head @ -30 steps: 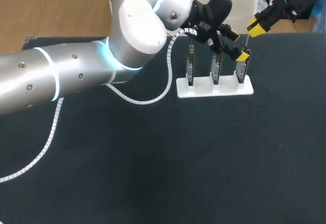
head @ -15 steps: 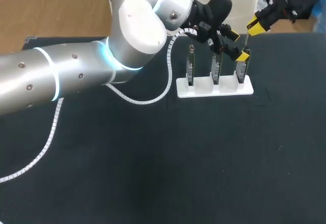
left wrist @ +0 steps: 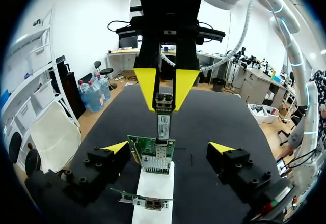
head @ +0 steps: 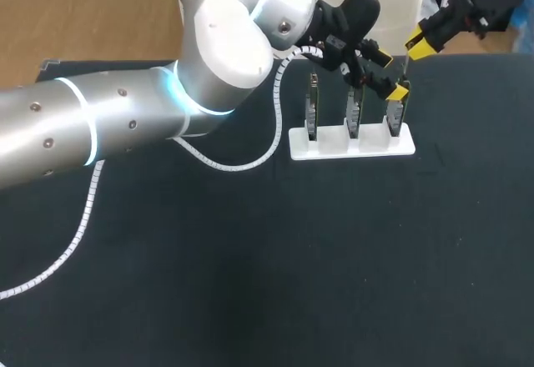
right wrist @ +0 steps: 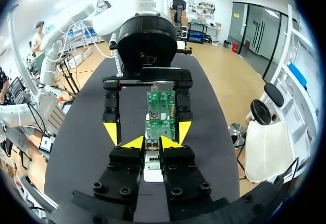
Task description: Pick up the optical module with the left hand, and insert it into the network port with the right hand.
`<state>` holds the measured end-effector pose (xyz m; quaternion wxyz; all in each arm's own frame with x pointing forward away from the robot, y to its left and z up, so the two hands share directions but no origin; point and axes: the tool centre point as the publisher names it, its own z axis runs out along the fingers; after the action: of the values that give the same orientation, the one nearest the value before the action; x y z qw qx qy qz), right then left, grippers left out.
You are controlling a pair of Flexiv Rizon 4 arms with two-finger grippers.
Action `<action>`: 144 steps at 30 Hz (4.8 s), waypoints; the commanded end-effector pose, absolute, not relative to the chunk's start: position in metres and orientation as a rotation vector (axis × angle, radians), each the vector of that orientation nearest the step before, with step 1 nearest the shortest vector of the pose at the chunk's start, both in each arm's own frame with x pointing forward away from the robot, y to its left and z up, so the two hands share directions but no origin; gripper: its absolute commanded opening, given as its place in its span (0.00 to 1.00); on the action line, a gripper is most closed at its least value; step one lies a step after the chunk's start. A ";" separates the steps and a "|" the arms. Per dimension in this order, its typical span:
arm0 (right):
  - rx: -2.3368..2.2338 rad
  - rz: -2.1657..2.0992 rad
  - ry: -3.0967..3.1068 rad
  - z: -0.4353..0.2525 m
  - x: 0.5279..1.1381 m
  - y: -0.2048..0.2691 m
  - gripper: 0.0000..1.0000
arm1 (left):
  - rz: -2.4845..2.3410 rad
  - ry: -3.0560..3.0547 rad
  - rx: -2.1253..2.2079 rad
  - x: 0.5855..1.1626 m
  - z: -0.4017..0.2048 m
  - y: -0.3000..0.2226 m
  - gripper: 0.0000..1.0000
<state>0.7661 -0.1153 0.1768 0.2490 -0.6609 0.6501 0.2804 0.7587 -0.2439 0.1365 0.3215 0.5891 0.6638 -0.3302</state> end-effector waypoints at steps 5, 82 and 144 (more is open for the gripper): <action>-1.797 0.753 1.785 0.174 0.763 -0.113 0.00 | -0.866 1.748 1.550 0.760 0.137 -0.245 1.00; -1.742 0.728 1.821 0.165 0.766 -0.116 0.00 | -0.866 1.748 1.550 0.760 0.137 -0.245 1.00; -1.779 0.742 1.789 0.170 0.768 -0.116 0.00 | -0.866 1.748 1.550 0.760 0.137 -0.245 1.00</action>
<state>0.7673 -0.1155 0.1706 0.2525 -0.6539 0.6595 0.2716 0.7587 -0.2439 0.1365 0.3216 0.5891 0.6637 -0.3302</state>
